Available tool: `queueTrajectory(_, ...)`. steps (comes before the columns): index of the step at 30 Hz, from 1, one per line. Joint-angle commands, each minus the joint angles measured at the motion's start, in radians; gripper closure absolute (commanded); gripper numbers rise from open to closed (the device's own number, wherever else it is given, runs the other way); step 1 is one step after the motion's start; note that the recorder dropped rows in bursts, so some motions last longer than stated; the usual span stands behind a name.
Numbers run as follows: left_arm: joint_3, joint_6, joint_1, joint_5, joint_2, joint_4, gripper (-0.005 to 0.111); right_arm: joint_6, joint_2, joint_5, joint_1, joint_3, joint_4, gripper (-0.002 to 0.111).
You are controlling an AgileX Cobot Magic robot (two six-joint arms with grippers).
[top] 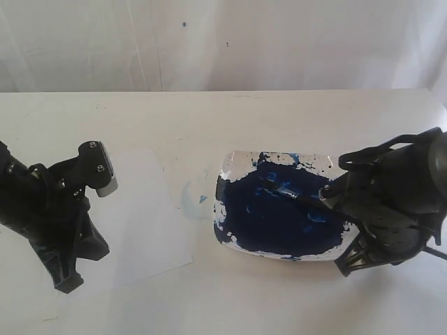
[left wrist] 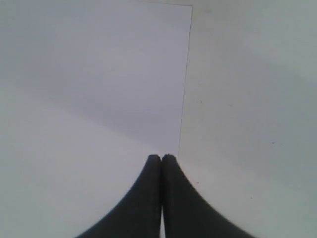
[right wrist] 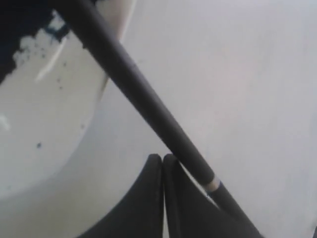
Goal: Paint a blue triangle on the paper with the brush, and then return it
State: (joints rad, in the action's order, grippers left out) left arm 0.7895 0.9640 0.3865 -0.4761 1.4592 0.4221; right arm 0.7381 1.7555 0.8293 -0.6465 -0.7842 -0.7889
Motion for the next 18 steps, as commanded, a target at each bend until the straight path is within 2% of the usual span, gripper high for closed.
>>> queueTrajectory(1,-0.009,0.002,0.004,-0.022,-0.003,0.018,0.107,0.029,0.002,-0.067,0.046,0.0,-0.031,0.108)
queueTrajectory(8,-0.009,0.002,0.004,-0.022,-0.003,0.018,0.107,0.066,0.002,-0.143,0.087,0.0,-0.087,0.108)
queueTrajectory(14,-0.009,0.002,0.004,-0.022,-0.003,0.018,0.107,0.184,0.002,-0.167,0.091,0.0,-0.208,0.108)
queueTrajectory(18,-0.009,0.002,0.004,-0.022,-0.003,0.018,0.107,0.189,0.002,-0.16,0.091,-0.008,-0.187,0.108)
